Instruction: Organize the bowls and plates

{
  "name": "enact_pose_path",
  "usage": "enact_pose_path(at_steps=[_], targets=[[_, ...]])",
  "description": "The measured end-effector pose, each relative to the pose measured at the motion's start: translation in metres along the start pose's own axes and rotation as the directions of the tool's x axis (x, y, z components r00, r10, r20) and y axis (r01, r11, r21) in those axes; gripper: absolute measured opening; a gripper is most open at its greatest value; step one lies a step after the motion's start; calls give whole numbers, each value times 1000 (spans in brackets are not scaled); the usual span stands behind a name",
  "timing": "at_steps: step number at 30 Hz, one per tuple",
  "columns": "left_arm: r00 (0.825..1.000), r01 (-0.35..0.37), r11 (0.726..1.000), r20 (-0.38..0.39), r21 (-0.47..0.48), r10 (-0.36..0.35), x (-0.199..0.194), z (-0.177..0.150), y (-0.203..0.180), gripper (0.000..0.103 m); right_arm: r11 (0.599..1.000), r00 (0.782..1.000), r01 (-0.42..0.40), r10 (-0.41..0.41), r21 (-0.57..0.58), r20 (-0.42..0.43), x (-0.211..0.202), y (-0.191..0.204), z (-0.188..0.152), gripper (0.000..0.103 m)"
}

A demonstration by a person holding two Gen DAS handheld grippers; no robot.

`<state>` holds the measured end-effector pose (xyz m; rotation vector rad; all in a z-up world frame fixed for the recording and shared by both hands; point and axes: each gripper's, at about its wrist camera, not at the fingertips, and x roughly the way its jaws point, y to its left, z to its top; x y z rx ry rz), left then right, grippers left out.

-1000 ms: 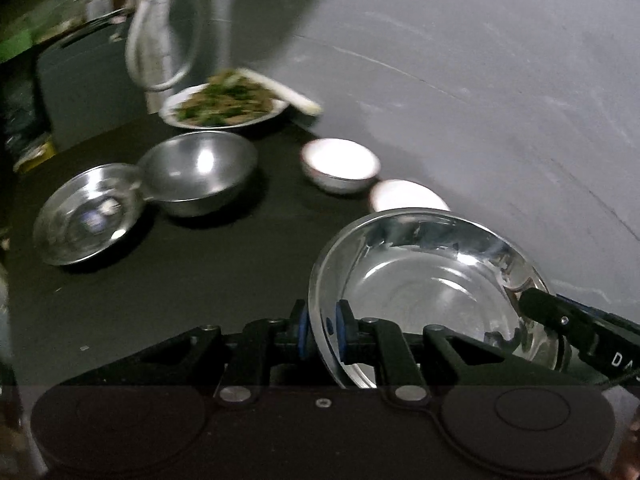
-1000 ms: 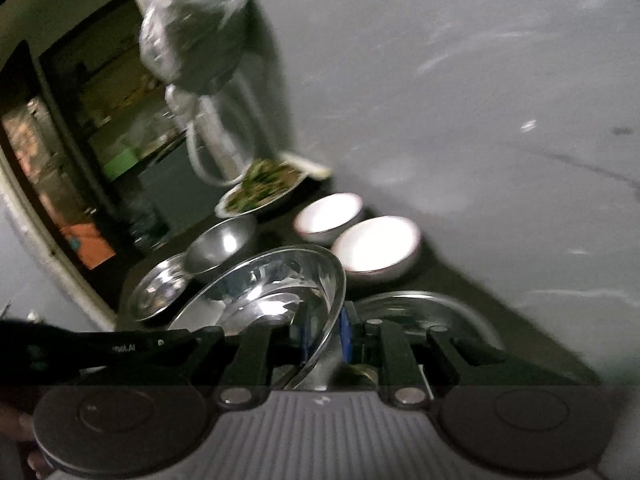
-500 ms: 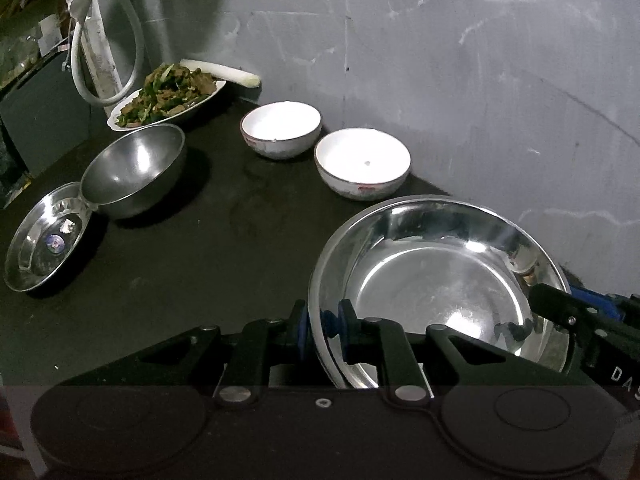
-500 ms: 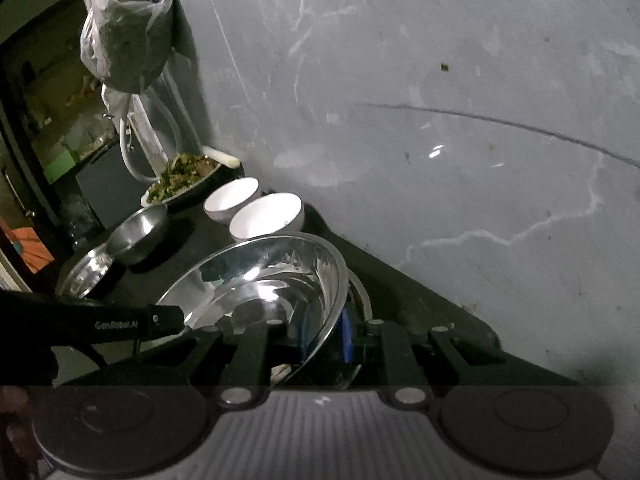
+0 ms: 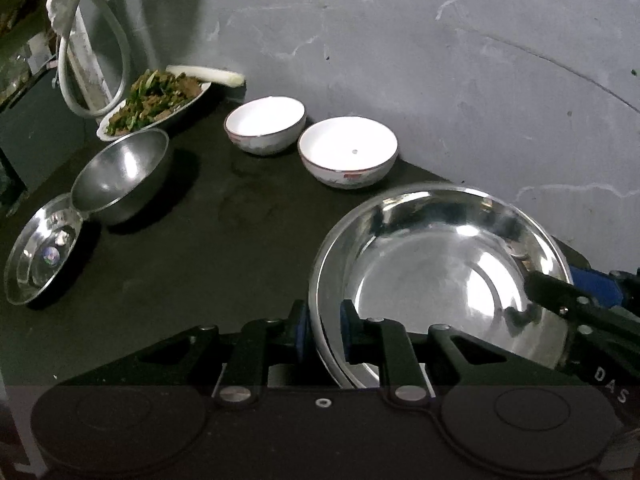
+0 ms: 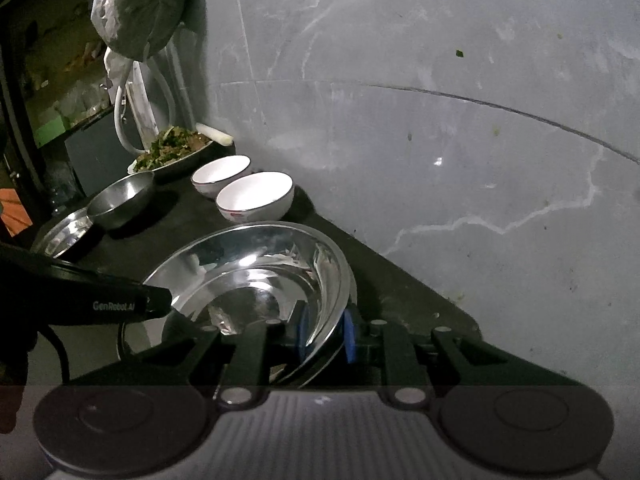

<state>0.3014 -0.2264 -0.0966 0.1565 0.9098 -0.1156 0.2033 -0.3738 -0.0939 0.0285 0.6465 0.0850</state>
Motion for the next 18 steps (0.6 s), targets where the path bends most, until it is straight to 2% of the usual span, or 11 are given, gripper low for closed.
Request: enact_pose_path(at_steps=[1,3,7,10,12,17,18], targets=[[1000,-5,1000,3,4,5,0,0,0,19,1000,1000,1,-1,-4,2,0,0,0,25],[1000,-12,1000,-1,6,12,-1,0,2,28,1000,1000,1,-1,-9,6,1,1,0,28],[1000,-12,999,-8,-31,12,-6,-1,9,37,1000,1000,-5,5,-10,4,3,1,1,34],[1000,-10,997,0,-80,10,-11,-1,19,53,1000,1000,-13,13,-6,2,5,1,2,40],[1000,-14,991,1,-130,14,-14,-1,27,76,1000,1000,-17,17,-10,6,4,2,4,44],[999,-53,970,-12,-238,52,-20,-7,50,92,1000,1000,-1,1,3,26,1,3,6,85],[998,-70,966,-16,-249,68,-21,-10,54,95,1000,999,0,-1,10,33,0,3,6,88]])
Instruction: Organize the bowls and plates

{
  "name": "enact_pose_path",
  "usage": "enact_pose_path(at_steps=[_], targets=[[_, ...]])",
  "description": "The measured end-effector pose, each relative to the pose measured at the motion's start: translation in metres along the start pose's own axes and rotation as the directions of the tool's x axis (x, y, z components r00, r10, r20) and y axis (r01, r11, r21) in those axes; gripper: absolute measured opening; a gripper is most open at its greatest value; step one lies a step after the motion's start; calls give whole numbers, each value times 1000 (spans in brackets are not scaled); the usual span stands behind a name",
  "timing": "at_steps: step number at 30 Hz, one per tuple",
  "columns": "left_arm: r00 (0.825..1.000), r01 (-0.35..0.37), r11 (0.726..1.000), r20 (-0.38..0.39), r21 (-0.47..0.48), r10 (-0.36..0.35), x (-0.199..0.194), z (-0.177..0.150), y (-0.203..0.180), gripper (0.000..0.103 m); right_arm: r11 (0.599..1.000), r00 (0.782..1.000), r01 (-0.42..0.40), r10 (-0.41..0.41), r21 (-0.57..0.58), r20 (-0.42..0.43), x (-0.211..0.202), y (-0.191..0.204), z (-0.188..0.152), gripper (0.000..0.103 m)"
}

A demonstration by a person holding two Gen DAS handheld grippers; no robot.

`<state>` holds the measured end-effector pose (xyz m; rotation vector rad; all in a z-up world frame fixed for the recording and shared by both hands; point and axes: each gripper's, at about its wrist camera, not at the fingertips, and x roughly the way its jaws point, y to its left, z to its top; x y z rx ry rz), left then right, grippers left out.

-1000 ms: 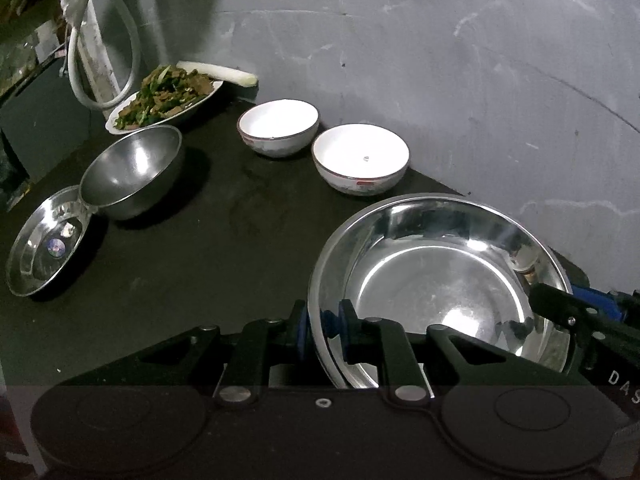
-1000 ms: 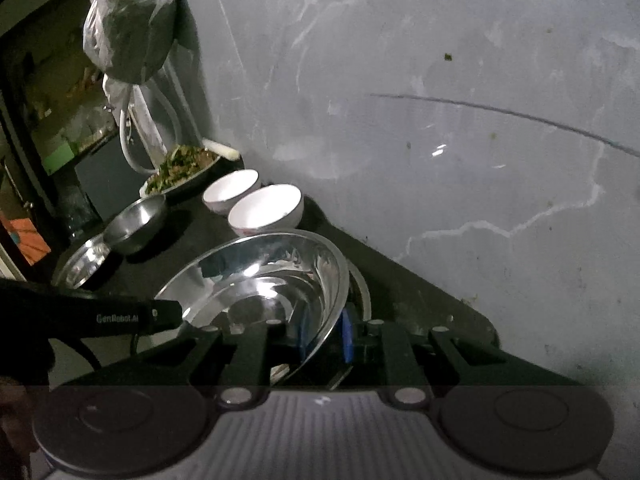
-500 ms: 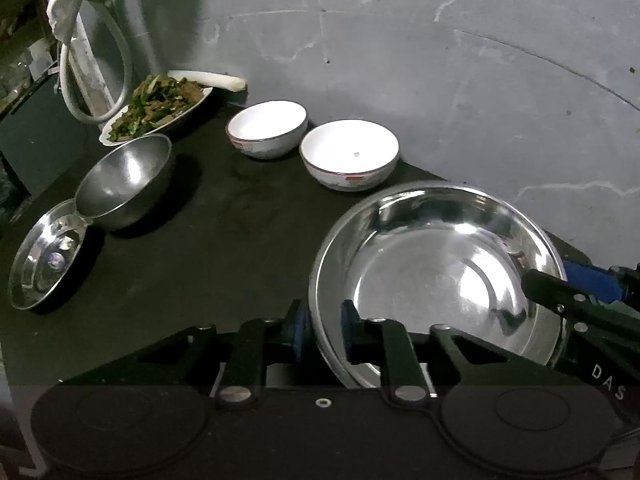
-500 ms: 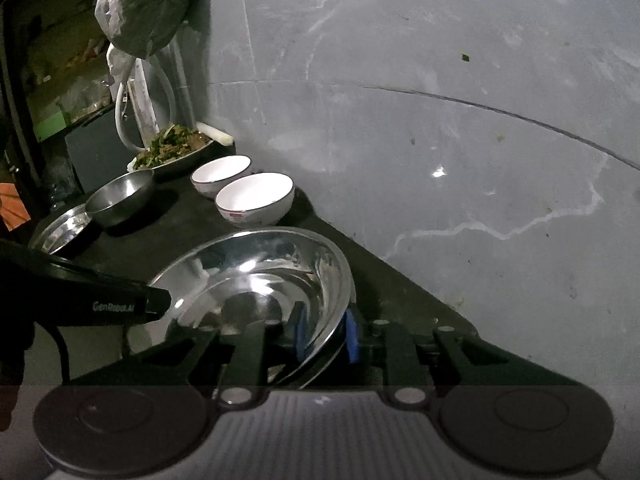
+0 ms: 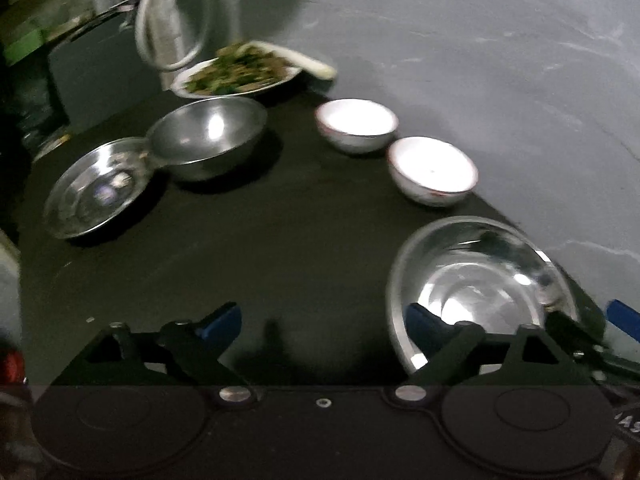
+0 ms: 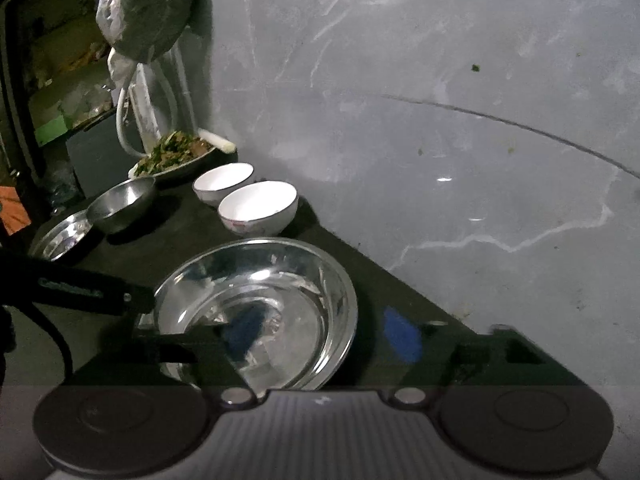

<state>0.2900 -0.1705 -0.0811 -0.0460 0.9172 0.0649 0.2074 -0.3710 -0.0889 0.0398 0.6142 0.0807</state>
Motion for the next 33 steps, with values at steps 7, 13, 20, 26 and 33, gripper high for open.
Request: enact_pose_path(at_steps=[7,13,20,26,33], targets=[[995,-97,988,-6,-117,97,-7,-10,46,102,999,999,-37,37,2,21,1,13,3,103],[986,-167,957,-41,-235,162,-10,-18,87,102,995,996,-90,90,-35,19,6,32,8,103],[963,-269,903,-86,-337,255,-17,-29,140,102,988,990,-138,140,-70,14,11,55,15,103],[945,-323,827,-115,-460,305,-27,-34,193,102,974,982,-191,191,-119,-17,25,86,28,103],[936,-327,805,-55,-496,347,-36,-34,244,102,956,968,-247,236,-160,-84,55,130,61,103]])
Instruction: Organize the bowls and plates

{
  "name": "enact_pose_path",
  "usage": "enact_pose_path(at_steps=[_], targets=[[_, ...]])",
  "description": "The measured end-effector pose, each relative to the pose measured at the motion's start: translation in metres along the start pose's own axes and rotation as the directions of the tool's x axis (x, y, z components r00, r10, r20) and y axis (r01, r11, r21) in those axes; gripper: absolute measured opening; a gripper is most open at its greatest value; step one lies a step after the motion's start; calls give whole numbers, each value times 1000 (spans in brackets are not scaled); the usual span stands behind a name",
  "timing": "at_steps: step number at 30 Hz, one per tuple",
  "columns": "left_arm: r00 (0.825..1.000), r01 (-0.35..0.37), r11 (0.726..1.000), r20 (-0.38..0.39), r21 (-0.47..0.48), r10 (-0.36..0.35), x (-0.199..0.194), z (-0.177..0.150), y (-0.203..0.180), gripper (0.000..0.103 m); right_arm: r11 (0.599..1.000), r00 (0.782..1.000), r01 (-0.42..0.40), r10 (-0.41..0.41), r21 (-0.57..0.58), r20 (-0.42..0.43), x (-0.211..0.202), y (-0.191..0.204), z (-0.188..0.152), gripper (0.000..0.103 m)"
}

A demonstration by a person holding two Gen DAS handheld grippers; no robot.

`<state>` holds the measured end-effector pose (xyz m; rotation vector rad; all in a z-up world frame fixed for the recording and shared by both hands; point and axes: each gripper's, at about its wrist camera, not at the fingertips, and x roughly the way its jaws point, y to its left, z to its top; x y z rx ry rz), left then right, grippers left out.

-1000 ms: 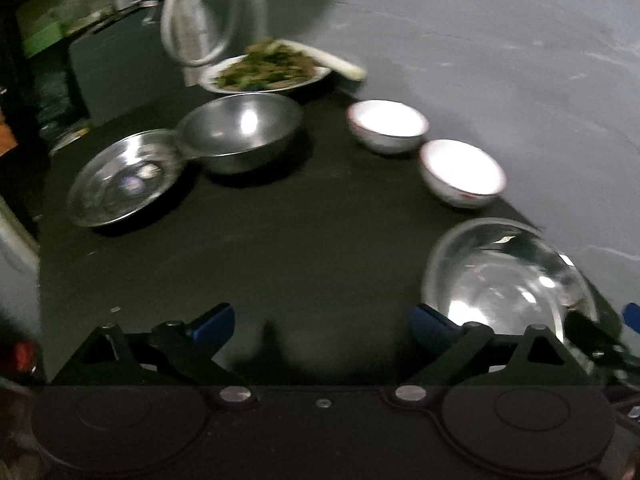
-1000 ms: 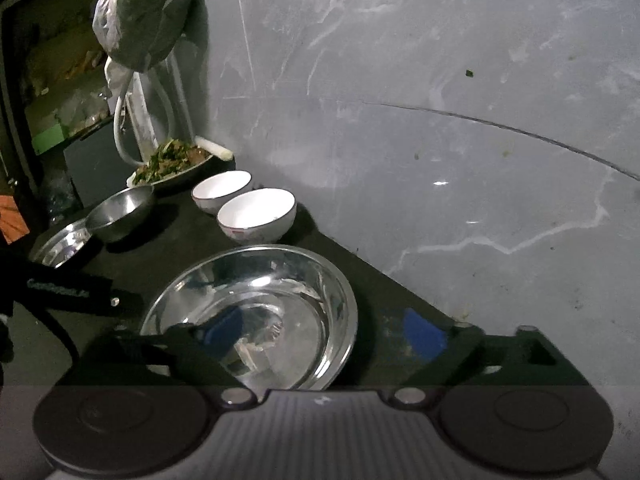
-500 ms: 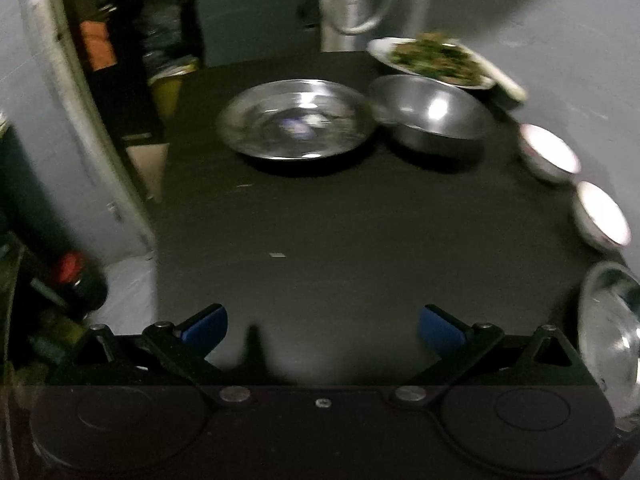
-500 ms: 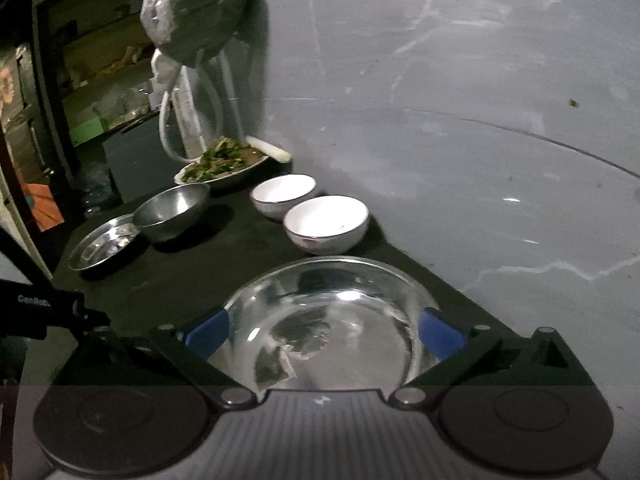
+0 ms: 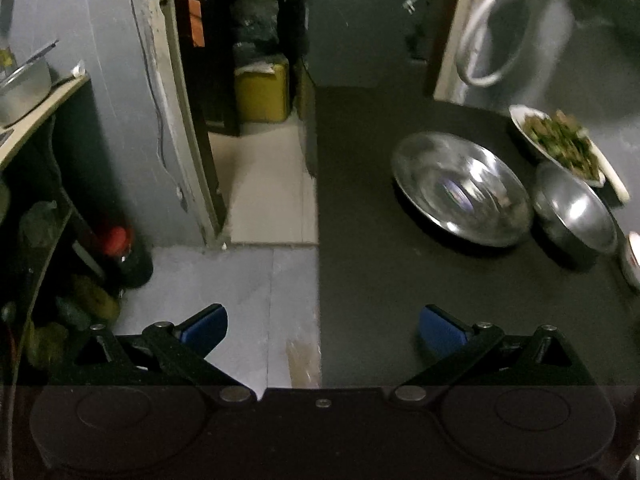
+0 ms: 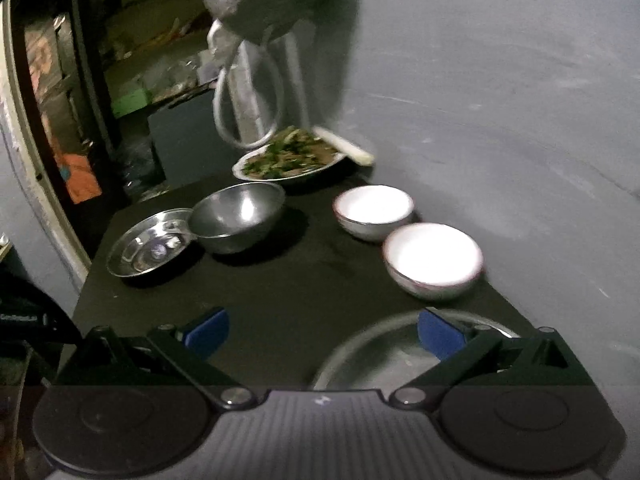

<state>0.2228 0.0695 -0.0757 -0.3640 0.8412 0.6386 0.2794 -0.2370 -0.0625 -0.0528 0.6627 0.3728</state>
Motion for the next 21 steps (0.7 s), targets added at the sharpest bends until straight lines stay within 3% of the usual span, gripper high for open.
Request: enact_pose_path(at_steps=[3,7,10,16,21], targets=[[999,41,999,29,-19,-40,9,11,18,102,998,997,-64,65,26,-49,18,18,15,103],[995,99,995,26,-26,-99,23,24,30,102,960,980,-138,168,245,-107,34,37,23,103],[988,151,988,49,-30,-149,35,37,36,102,954,981,-130,164,269,-108,38,54,17,103],[967,223,974,119,38,-226,64,73,38,102,985,987,-94,110,143,-113,59,100,13,103],[942,287,947,134,144,-306,82,101,26,102,968,985,-85,117,237,-126,82,116,23,103]])
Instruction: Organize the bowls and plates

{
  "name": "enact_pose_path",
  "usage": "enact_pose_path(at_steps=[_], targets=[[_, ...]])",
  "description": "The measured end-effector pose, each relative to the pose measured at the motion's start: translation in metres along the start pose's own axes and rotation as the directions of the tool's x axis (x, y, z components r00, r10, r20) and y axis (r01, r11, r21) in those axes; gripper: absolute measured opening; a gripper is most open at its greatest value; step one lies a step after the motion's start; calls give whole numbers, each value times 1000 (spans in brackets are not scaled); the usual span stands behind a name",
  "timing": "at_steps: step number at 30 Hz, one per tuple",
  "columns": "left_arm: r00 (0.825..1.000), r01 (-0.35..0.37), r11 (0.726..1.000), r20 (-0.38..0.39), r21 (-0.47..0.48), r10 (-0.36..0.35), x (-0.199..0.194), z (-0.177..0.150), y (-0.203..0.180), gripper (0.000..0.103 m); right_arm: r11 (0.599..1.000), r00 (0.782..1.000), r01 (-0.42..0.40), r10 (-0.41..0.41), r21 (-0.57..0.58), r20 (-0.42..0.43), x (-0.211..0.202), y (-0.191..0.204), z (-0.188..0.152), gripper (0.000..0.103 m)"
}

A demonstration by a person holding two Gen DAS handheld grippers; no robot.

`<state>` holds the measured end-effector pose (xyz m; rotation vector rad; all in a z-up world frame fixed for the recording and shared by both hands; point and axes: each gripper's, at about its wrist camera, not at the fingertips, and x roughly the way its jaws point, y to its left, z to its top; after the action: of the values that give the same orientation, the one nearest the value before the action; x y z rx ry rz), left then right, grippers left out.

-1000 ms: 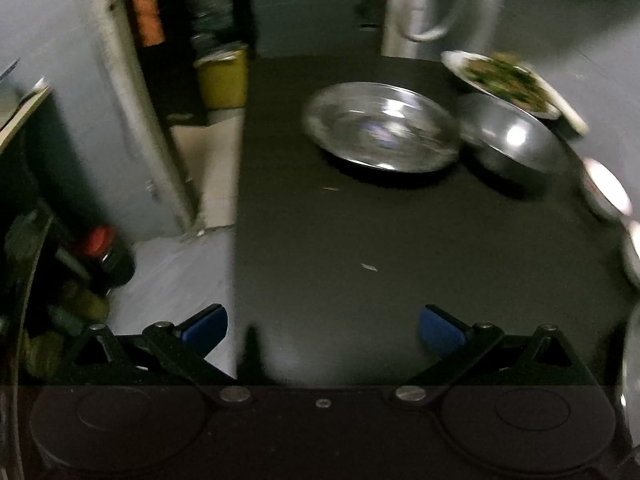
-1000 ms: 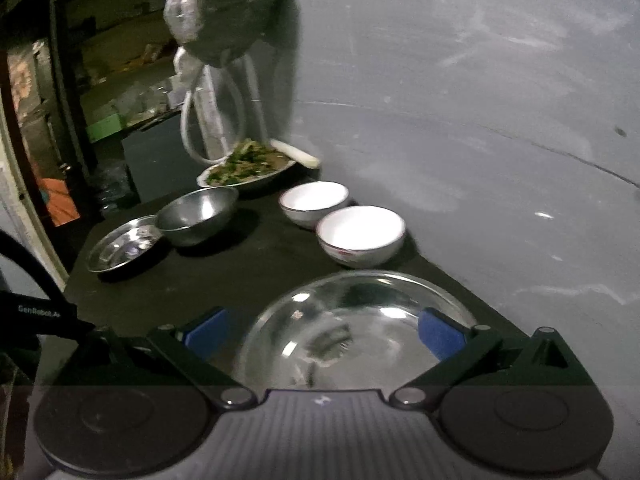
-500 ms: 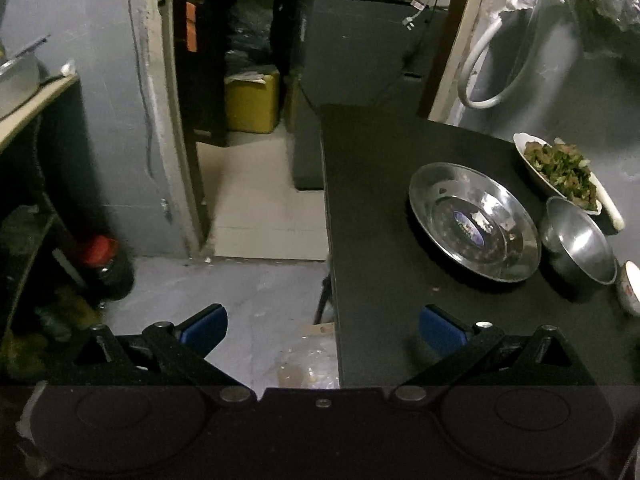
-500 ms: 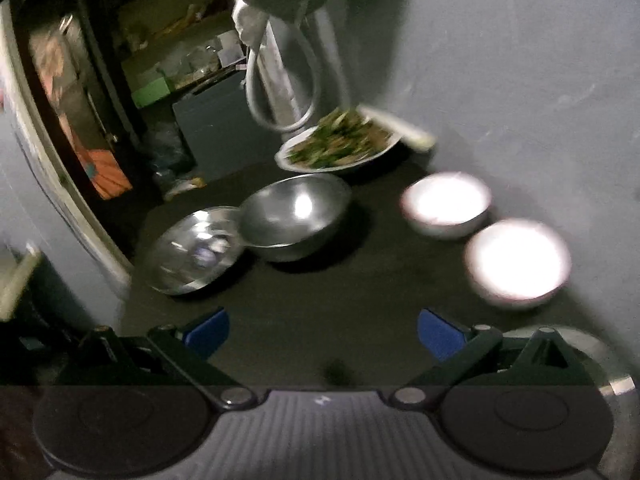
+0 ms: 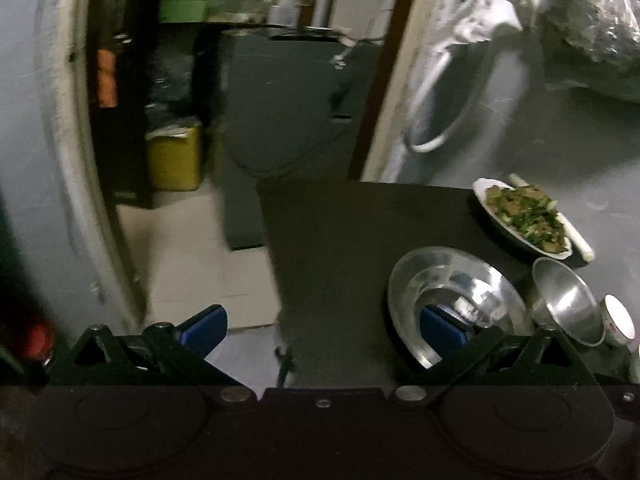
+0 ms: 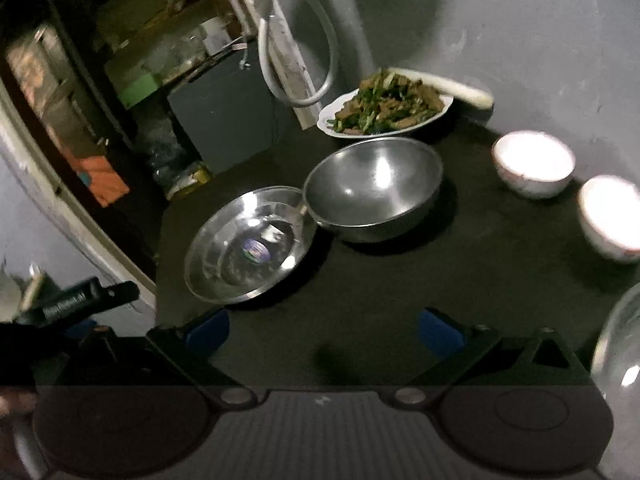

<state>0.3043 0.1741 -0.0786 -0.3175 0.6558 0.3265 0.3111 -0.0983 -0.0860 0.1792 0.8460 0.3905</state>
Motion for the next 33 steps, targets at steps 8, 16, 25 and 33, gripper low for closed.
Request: enact_pose_path(at_steps=[8,16,25,33], targets=[[988,110,994,-106,-25,-112,63,20,-12,102,999,999,31,-32,19,44,43,25,13,82],[982,129,989,-129,-66,-136,85,19,-16,76,999,1000,11,-12,48,25,68,28,17,64],[963,183,973,-172,-139,-206,89,13,-14,17,997,1000,29,-28,74,-10,86,27,16,19],[970,169,980,-158,-110,-185,67,3,-18,15,998,1000,10,-10,59,-6,81,24,15,19]])
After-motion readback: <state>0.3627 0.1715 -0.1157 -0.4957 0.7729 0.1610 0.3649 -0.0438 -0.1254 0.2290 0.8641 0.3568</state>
